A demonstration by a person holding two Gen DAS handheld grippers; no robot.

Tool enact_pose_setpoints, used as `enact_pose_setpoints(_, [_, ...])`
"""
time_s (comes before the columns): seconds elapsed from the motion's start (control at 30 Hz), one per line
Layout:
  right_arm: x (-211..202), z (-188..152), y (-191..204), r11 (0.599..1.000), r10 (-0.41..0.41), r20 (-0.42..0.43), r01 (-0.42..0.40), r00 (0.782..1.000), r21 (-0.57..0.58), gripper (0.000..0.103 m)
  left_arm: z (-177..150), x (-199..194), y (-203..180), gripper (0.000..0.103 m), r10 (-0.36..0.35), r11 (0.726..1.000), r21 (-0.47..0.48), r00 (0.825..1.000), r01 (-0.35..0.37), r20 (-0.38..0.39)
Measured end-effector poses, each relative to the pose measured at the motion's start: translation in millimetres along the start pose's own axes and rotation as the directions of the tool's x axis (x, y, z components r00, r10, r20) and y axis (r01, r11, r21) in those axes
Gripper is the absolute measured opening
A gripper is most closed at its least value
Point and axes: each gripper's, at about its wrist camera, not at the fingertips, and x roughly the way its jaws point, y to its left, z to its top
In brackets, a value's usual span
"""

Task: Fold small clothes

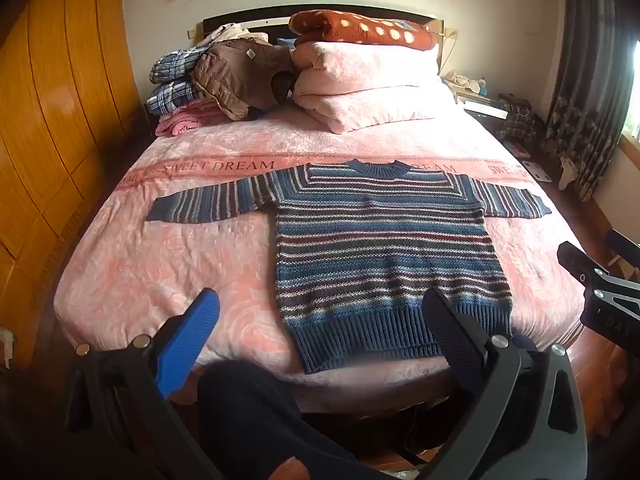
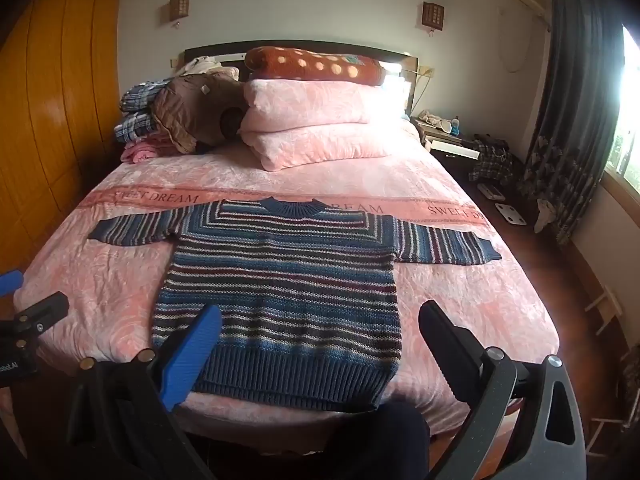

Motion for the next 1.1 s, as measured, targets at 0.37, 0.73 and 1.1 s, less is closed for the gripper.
enact_pose_setpoints(0.37, [-1.4, -3.1, 1.2, 1.000, -0.008, 0.006, 0.008, 1.000, 0.001, 0.099, 0.8, 0.5, -1.5, 0.100, 0.000, 1.000, 0.000, 1.000, 0.000, -0.005])
enact_pose_setpoints(0.73, [-0.5, 3.7, -5.9, 1.000, -0.007, 0.003, 0.007, 1.000, 0.005, 0.099, -1.6, 1.1, -0.8, 0.100, 0.002, 1.000, 0.001, 1.000, -0.002, -0.005])
enact_pose_setpoints(1.1, [-1.0, 3.8, -8.3, 1.000, -0.006, 0.008, 0.006, 1.000, 0.005, 0.099, 6.5, -4.0, 0.5, 0.100, 0.009, 1.000, -0.008, 1.000, -0.009, 0.007])
